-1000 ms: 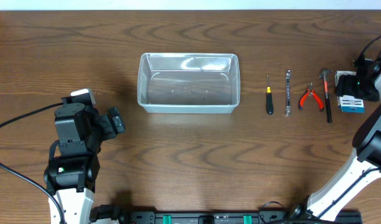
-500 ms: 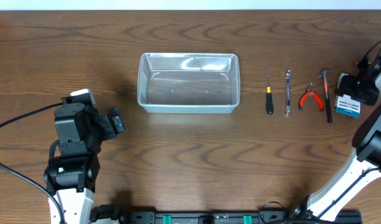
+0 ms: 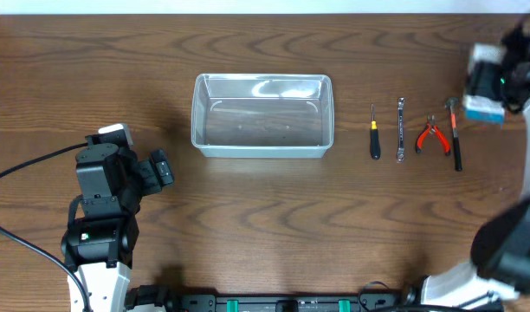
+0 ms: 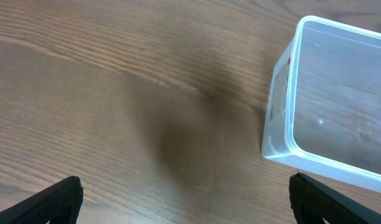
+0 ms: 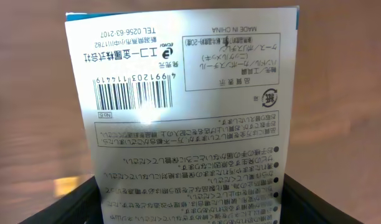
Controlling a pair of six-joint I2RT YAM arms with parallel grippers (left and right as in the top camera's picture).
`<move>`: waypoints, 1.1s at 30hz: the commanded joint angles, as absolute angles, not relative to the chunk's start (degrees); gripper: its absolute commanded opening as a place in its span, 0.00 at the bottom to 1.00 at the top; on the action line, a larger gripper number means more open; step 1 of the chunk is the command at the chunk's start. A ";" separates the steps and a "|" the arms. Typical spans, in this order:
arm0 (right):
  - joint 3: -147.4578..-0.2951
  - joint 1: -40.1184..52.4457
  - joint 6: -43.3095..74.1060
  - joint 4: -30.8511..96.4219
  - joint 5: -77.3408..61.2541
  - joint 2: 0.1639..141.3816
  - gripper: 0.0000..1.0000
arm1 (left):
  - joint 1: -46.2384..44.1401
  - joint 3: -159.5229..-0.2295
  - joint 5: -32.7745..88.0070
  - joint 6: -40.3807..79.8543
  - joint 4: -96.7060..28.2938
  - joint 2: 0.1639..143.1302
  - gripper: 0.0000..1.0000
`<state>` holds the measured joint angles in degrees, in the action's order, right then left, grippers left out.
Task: Pack container
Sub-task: 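Grasp the white-and-blue box upright with the right gripper and lift, then lower the box into the container's right end and release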
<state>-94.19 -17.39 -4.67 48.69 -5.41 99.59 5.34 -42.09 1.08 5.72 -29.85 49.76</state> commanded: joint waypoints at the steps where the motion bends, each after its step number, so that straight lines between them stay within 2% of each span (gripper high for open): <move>1: -94.83 -9.19 -0.45 49.56 -7.66 93.91 0.55 | 5.10 -43.35 0.40 4.93 -29.98 49.84 0.98; 6: -94.76 6.17 7.33 49.23 -7.40 92.47 0.51 | 5.10 -43.35 0.40 4.93 -29.98 49.84 0.98; 10: -94.70 17.54 15.22 47.64 -1.19 95.50 0.51 | 5.10 -43.35 0.40 4.93 -29.98 49.84 0.98; 16: -94.70 28.51 29.56 45.63 7.57 104.12 0.53 | 5.10 -43.35 0.40 4.93 -29.98 49.84 0.98; 21: -94.70 31.46 34.81 44.34 11.20 112.22 0.52 | 5.10 -43.35 0.40 4.93 -29.98 49.84 0.98; 29: -94.70 30.02 37.28 44.05 11.09 119.96 0.50 | 5.10 -43.35 0.40 4.93 -29.98 49.84 0.98; 33: -94.70 30.02 37.26 45.01 11.14 120.18 0.54 | 5.10 -43.35 0.40 4.93 -29.98 49.84 0.98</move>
<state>-94.32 30.44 35.62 45.01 9.47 120.46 5.34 -42.09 1.06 5.72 -29.85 49.78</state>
